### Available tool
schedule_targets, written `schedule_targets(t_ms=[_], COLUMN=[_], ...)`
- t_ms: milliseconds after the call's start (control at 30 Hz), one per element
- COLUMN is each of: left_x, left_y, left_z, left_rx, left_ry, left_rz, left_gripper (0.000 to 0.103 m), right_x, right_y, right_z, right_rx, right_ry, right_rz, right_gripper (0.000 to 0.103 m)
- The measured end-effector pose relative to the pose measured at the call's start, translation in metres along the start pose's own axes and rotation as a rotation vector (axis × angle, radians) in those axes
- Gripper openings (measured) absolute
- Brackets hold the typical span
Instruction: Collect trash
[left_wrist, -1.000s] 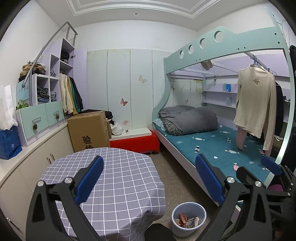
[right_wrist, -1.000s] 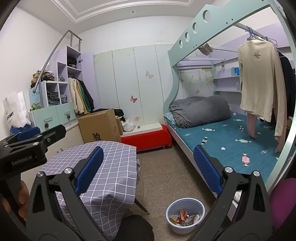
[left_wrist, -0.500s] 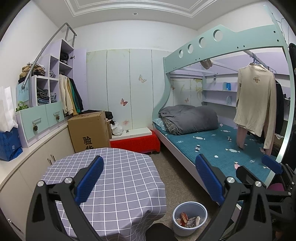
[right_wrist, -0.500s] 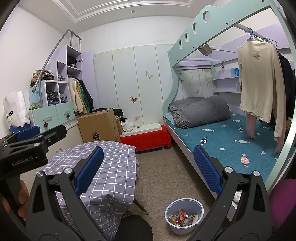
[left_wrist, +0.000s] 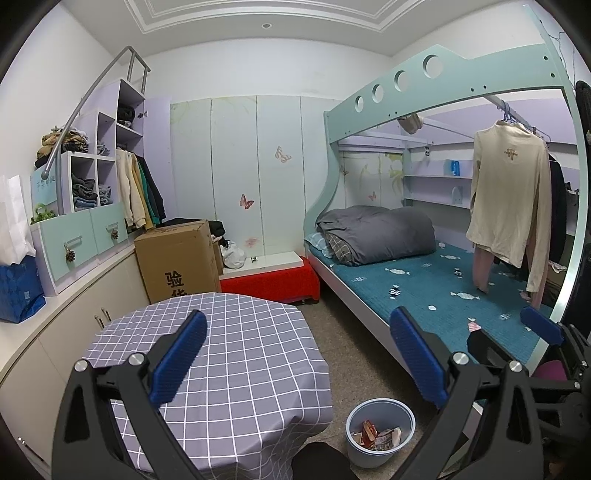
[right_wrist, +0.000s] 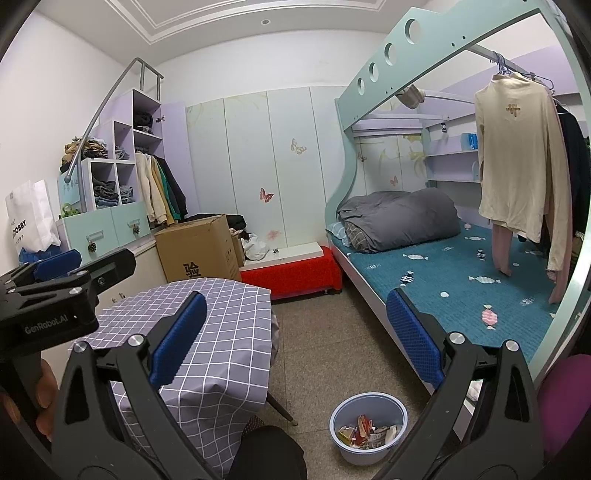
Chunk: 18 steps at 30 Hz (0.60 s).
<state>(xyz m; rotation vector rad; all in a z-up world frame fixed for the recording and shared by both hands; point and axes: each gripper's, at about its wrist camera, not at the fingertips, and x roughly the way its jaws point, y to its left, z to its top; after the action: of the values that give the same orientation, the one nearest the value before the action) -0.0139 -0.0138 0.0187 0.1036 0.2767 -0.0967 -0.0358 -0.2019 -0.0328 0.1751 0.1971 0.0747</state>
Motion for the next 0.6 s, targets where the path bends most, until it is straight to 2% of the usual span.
schedule_targets(t_ms=[600], left_x=[0.0005], left_y=[-0.0006], left_z=[-0.0027], left_rx=[-0.005], left_ry=[0.011], left_rz=[-0.003], left_gripper=[0.097], right_x=[0.0015], right_y=[-0.0020], right_z=[-0.0039], right_rx=[0.000], right_ry=[0.009], right_rz=[0.003], right_gripper=[0.096])
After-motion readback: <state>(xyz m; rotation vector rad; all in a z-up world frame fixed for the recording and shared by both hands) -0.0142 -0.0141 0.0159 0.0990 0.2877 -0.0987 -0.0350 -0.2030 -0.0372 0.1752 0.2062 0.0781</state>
